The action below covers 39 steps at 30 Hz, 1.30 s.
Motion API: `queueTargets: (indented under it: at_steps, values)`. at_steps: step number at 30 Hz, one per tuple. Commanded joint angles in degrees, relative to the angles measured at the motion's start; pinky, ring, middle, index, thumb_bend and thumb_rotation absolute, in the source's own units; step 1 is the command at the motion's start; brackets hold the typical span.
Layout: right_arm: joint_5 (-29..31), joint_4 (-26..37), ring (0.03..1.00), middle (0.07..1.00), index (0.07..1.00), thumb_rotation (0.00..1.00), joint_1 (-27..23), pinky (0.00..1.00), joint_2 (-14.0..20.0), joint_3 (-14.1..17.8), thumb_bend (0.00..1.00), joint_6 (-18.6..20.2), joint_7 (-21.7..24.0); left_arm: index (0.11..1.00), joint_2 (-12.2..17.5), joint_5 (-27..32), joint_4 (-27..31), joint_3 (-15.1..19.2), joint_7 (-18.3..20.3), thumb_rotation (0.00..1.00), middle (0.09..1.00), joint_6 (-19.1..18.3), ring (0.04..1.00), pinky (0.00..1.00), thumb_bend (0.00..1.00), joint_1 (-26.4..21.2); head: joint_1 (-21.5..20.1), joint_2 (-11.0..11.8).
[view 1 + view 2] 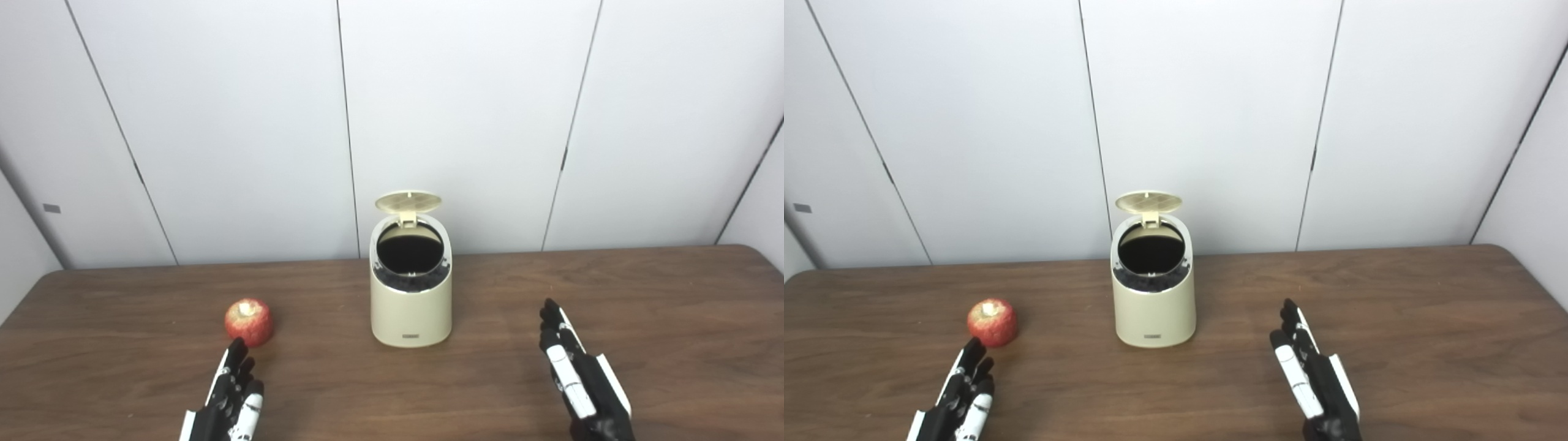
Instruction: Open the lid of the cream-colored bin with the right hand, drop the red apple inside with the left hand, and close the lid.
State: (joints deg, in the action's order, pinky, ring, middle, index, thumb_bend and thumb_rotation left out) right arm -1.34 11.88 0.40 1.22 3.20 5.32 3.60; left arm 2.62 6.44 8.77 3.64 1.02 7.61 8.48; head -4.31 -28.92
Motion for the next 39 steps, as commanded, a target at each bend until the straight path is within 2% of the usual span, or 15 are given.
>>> queueTargets:
  at_steps: [1, 5, 7, 15, 22, 23, 29, 34, 37, 39]
  values:
    - [0.4, -0.2, 1.000, 1.000, 1.000, 0.97, -0.8, 1.00, -0.2, -0.3, 0.56, -4.9, -0.7, 1.000, 1.0, -0.5, -0.3, 0.2, 0.7, 0.42, 0.999, 0.5, 0.981, 1.00, 0.24, 1.2, 0.0, -0.2]
    - [3.8, -2.1, 1.000, 1.000, 1.000, 0.94, -0.6, 1.00, -1.6, 0.3, 0.59, -6.7, -1.0, 1.000, 0.8, 0.2, 0.1, 0.2, 0.7, 0.42, 0.996, 0.4, 0.980, 1.00, 0.24, 1.0, 1.0, -1.5]
    - [3.9, -1.9, 1.000, 1.000, 1.000, 0.98, -0.4, 1.00, -1.9, 0.1, 0.58, -6.5, -1.3, 1.000, 0.8, 0.2, 0.4, 0.1, 0.7, 0.42, 0.999, 0.1, 0.983, 1.00, 0.25, 1.0, 1.5, -2.0]
    - [5.5, -2.1, 1.000, 1.000, 1.000, 1.00, 0.2, 1.00, -1.1, 0.4, 0.63, -7.0, -0.8, 0.988, 0.2, -3.2, 2.8, -0.2, -0.6, 0.31, 0.979, -2.3, 0.960, 0.98, 0.28, 1.6, 7.0, -4.3]
    - [8.3, -4.2, 1.000, 1.000, 1.000, 1.00, 0.0, 1.00, 0.8, 0.8, 0.68, -8.8, 0.5, 0.969, -1.0, -5.0, 4.9, -0.6, -1.5, 0.30, 0.951, -4.8, 0.931, 0.91, 0.44, 1.9, 12.8, -5.7]
    - [8.6, -4.5, 1.000, 1.000, 1.000, 1.00, -0.2, 1.00, 1.1, 0.8, 0.68, -9.0, 0.6, 0.968, -1.0, -6.0, 5.2, -0.8, -1.8, 0.30, 0.949, -5.2, 0.928, 0.90, 0.44, 1.9, 15.2, -6.0]
    - [10.8, -6.8, 1.000, 1.000, 1.000, 1.00, -1.1, 1.00, 1.9, 1.6, 0.66, -9.5, 1.1, 0.921, -1.9, -10.4, 6.6, -1.3, -3.7, 0.31, 0.908, -8.2, 0.900, 0.89, 0.55, 1.6, 20.3, -6.5]
    - [10.8, -7.5, 1.000, 1.000, 1.000, 1.00, -1.7, 1.00, 2.3, 1.7, 0.66, -9.6, 0.6, 0.914, -2.4, -12.8, 8.3, -1.1, -5.1, 0.11, 0.908, -9.1, 0.888, 0.86, 0.60, 0.5, 21.7, -6.4]
    - [10.9, -6.9, 1.000, 1.000, 1.000, 1.00, -2.0, 1.00, 2.3, 1.6, 0.66, -9.1, 0.6, 0.902, -1.9, -17.9, 10.2, -0.9, -6.6, 0.09, 0.885, -11.4, 0.871, 0.88, 0.66, -0.4, 21.9, -6.8]
    - [11.0, -6.6, 1.000, 1.000, 1.000, 1.00, -2.0, 1.00, 2.2, 1.5, 0.66, -8.9, 0.5, 0.899, -1.7, -19.0, 11.4, -0.3, -7.0, 0.09, 0.880, -12.5, 0.866, 0.90, 0.69, -1.2, 22.1, -6.7]
